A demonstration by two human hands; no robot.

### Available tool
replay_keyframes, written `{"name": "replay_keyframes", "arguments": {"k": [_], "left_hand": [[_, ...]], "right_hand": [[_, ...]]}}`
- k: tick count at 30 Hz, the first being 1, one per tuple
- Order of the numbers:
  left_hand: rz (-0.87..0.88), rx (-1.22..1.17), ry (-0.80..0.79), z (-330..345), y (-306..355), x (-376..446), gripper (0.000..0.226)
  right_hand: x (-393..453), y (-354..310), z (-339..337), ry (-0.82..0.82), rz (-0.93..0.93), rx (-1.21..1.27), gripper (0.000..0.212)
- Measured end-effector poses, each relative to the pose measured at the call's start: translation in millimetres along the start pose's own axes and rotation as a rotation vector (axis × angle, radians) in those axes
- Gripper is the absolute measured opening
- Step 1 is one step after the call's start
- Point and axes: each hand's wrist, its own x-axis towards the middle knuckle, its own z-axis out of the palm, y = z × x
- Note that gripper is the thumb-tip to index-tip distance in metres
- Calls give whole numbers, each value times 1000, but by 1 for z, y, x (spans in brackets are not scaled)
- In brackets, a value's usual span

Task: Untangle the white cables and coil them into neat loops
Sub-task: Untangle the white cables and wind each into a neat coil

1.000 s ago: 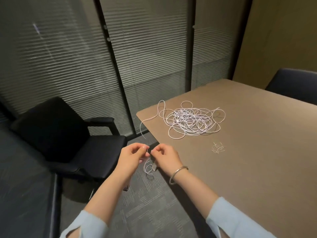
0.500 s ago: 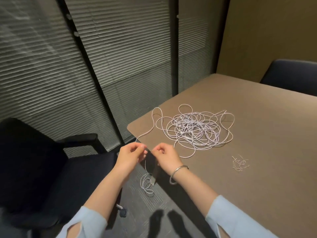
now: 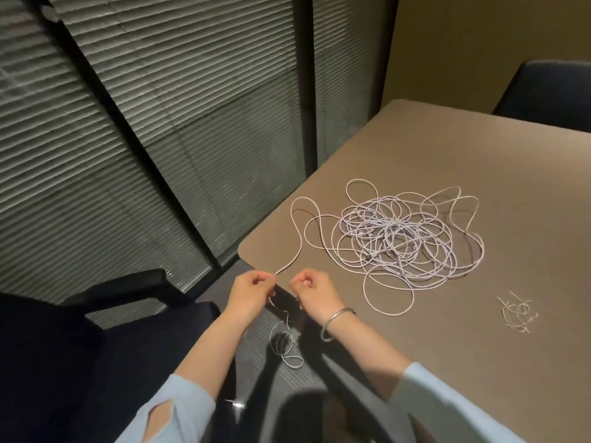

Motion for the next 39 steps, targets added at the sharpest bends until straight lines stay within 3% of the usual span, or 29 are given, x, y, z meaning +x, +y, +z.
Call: {"name": "replay_keyframes", "arguments": {"k": [8, 13, 17, 22, 27, 33, 37, 39], "left_hand": [[-101, 117, -80, 1, -14, 94, 21], [-151, 169, -119, 2, -21, 136, 10], [-163, 236, -261, -1, -32, 163, 13], [-151, 330, -427, -4, -41, 193, 14], [-165, 379, -547, -8, -51, 210, 31], [-124, 466, -629, -19, -47, 219, 23], [-79, 399, -563, -25, -21, 219, 7], [-95, 260, -572, -27, 0, 218, 13]], "right_hand": [[91, 12, 29, -17, 170, -20, 14], [112, 16, 40, -8, 279, -144, 9], [129, 26, 48, -44, 341, -187, 42], [147, 44, 75, -99, 367, -271, 38], [160, 49, 99, -2, 353, -146, 31], [167, 26, 96, 241, 364, 413, 29], [171, -10, 70, 366, 273, 428, 43], [171, -20, 59, 394, 227, 408, 46]]}}
